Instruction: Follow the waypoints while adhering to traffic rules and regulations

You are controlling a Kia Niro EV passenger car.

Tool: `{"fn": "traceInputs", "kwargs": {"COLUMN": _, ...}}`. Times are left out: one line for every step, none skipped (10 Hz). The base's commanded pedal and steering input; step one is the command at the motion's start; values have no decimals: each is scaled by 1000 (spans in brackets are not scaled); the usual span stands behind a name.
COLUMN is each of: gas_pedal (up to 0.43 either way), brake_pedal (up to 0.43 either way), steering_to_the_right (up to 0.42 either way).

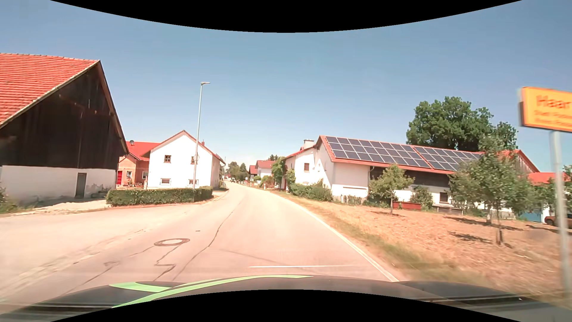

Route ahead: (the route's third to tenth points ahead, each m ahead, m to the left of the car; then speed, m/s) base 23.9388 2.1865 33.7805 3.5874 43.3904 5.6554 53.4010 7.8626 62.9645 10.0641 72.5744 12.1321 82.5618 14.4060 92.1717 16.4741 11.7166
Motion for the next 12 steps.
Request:
{"fn": "traceInputs", "kwargs": {"gas_pedal": 0, "brake_pedal": 0, "steering_to_the_right": -31}}
{"fn": "traceInputs", "kwargs": {"gas_pedal": 0, "brake_pedal": 0, "steering_to_the_right": -30}}
{"fn": "traceInputs", "kwargs": {"gas_pedal": 0, "brake_pedal": 0, "steering_to_the_right": -26}}
{"fn": "traceInputs", "kwargs": {"gas_pedal": 0, "brake_pedal": 0, "steering_to_the_right": -21}}
{"fn": "traceInputs", "kwargs": {"gas_pedal": 0, "brake_pedal": 0, "steering_to_the_right": -19}}
{"fn": "traceInputs", "kwargs": {"gas_pedal": 0, "brake_pedal": 0, "steering_to_the_right": -19}}
{"fn": "traceInputs", "kwargs": {"gas_pedal": 0, "brake_pedal": 0, "steering_to_the_right": -19}}
{"fn": "traceInputs", "kwargs": {"gas_pedal": 8, "brake_pedal": 0, "steering_to_the_right": -19}}
{"fn": "traceInputs", "kwargs": {"gas_pedal": 20, "brake_pedal": 0, "steering_to_the_right": -19}}
{"fn": "traceInputs", "kwargs": {"gas_pedal": 20, "brake_pedal": 0, "steering_to_the_right": -19}}
{"fn": "traceInputs", "kwargs": {"gas_pedal": 39, "brake_pedal": 0, "steering_to_the_right": -20}}
{"fn": "traceInputs", "kwargs": {"gas_pedal": 39, "brake_pedal": 0, "steering_to_the_right": -20}}
